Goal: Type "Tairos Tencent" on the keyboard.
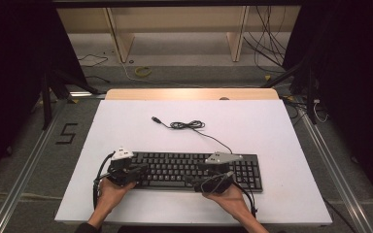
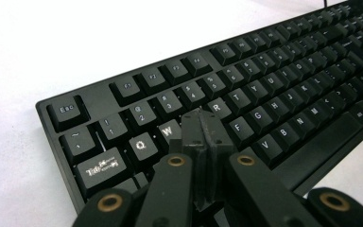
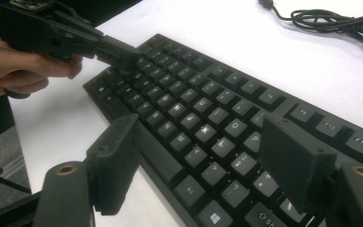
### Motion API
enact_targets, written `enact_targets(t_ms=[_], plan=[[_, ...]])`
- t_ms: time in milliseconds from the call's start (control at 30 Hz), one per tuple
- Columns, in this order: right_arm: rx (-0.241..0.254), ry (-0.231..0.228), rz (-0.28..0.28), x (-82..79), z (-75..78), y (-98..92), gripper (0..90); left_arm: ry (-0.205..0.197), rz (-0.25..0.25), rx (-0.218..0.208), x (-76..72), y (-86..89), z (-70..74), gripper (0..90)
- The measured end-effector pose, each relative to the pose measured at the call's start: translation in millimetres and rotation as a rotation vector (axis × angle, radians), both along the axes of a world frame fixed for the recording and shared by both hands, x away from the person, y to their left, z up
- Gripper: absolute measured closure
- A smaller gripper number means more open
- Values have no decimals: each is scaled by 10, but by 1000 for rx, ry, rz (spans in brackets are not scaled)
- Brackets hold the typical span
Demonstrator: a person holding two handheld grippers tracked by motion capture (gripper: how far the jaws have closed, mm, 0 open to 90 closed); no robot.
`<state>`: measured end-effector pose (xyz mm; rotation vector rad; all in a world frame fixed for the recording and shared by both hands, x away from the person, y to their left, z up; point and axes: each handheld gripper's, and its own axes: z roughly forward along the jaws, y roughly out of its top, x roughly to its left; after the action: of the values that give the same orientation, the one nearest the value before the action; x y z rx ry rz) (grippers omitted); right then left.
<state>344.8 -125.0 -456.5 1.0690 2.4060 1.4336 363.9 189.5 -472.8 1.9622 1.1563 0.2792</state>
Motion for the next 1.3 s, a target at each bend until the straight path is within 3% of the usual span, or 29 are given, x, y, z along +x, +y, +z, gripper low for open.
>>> enact_targets(t_ms=[633, 1067, 1300], plan=[[0, 1, 10, -63, 2, -17, 307, 47, -12, 41, 46, -66, -63, 889], [-1, -2, 10, -72, 5, -17, 307, 41, -16, 49, 33, -73, -50, 888], [3, -5, 8, -73, 11, -19, 307, 15, -12, 5, 7, -40, 29, 803]])
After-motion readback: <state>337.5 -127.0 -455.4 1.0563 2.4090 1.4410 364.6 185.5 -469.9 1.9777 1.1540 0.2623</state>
